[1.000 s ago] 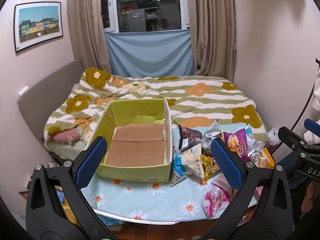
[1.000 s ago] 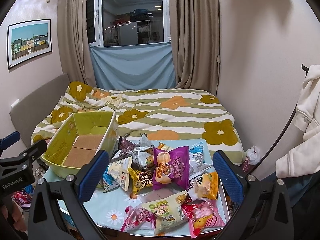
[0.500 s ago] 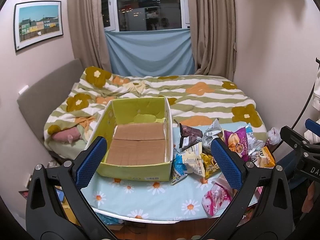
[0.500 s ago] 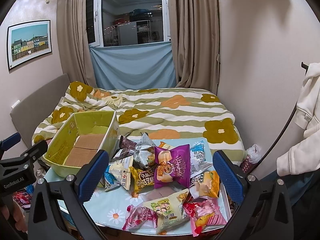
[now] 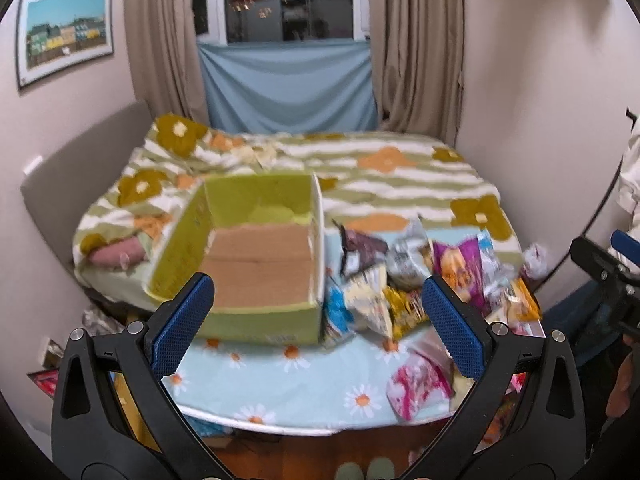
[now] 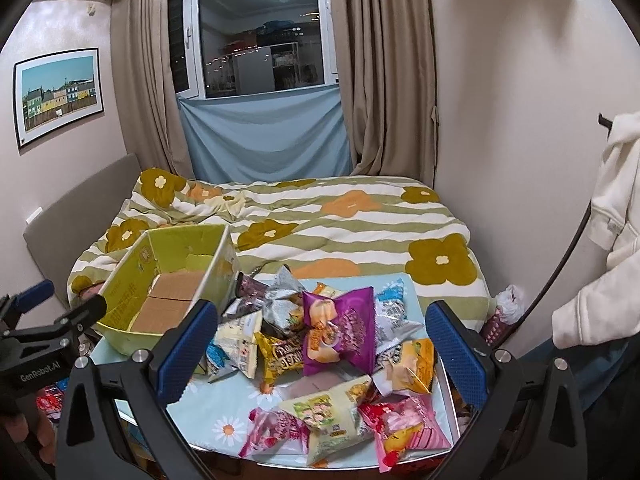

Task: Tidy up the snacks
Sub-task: 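Grasp the pink candy bag with left tool while right tool grasps the green biscuit bag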

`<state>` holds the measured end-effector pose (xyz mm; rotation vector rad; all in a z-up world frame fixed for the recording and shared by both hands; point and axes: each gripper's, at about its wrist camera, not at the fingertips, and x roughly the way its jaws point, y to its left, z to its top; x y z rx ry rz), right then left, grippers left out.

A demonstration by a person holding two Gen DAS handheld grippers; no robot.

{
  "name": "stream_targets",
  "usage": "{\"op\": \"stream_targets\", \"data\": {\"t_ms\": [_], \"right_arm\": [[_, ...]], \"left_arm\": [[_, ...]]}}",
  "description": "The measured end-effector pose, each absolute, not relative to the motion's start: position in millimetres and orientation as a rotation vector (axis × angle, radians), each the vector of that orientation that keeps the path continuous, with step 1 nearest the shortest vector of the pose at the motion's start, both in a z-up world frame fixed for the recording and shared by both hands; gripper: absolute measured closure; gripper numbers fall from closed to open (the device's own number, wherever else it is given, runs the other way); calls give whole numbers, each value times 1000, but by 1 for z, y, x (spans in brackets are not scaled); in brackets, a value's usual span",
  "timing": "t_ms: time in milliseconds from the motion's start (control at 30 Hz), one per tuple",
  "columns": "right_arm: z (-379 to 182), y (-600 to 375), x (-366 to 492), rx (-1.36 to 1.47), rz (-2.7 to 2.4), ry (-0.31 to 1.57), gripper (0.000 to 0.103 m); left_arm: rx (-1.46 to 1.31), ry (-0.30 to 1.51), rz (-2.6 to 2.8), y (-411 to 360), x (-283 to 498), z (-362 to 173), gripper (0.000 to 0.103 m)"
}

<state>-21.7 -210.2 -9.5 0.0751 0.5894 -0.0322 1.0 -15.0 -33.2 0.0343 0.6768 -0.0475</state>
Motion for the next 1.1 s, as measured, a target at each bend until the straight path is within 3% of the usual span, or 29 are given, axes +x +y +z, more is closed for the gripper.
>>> {"op": "stream_targets", "data": {"t_ms": [433,833,933,1100], "right_arm": [[-106,-254,-16,45,61,761,0],[-190,-252,4,28,245,895,0],[-200,-252,11,52,272,913,0],[-208,-244,20,51,311,928,4]], "left_arm": [[-6,975,-170,-70,21,-150,0],[-46,1138,-262,-99,38,-246,2],[-31,1162,-272,-108,43,-262,18],[-30,1169,-305,-117,47,-272,35]]}}
